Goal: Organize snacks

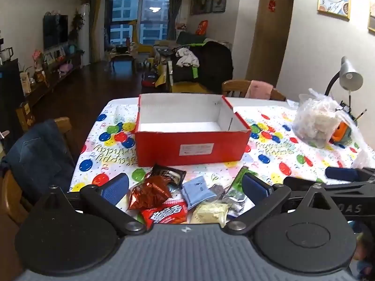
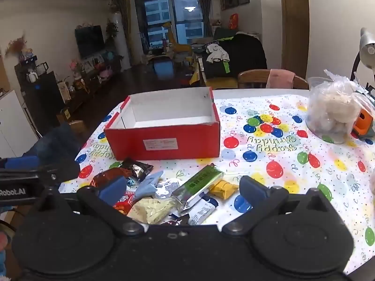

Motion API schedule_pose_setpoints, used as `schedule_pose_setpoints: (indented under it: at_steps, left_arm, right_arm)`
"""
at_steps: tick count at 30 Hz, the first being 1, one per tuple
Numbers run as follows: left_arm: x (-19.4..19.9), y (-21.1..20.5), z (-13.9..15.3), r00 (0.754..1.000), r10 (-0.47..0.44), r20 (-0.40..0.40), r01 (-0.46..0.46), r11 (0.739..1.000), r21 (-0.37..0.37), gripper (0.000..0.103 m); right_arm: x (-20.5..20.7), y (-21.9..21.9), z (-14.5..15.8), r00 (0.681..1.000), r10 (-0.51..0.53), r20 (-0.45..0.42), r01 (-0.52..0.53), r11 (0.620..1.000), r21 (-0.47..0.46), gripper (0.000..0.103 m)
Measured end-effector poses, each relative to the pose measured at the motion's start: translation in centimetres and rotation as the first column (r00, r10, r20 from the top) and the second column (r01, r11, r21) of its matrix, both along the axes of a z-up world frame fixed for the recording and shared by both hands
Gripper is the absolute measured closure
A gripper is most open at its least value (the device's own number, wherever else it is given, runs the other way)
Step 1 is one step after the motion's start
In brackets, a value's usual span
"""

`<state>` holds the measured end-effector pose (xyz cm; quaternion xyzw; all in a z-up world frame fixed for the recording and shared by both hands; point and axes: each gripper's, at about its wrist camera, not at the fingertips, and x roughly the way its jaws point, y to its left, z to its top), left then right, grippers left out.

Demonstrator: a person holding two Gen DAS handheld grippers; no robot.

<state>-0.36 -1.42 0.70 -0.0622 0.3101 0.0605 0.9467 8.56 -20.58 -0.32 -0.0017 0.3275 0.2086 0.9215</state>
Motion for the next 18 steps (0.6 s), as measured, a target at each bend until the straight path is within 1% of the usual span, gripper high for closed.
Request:
schedule_pose_setpoints:
  at_steps: [4,9,10,18]
  left_arm:
    - [-0.3,0.3,0.0,1.0,0.005,-0.019,-0.006,1.0,-0.016,0.0]
    - [-1.0,0.7,0.1,1.0,0.012,-0.028,-0.012,1.0,-0.016,0.0]
    - [-0.4,0.8,-0.1,0.999,0.015,-0.038,-0.016,1.0,-0.017,0.0]
    - [-0.6,1.1,-0.2,0.998,0.011,-0.06,-0.013,0.999,-0.03,0.0]
  right_arm:
    - [-0.3,0.7,0.3,1.0,0.012,0.016,-0.012,1.0,0.0,0.0]
    - [-0.4,1.1,0.3,1.0,0.02,0.008,-0.02,1.0,0.003,0.001]
    - [-0.4,1.1,0.3,1.0,0.02,0.007,-0.02,1.0,0.003,0.001]
    - [-0.6,1.4,0.2,1.0,0.019,-0.007,-0.019,1.0,0.001,0.002]
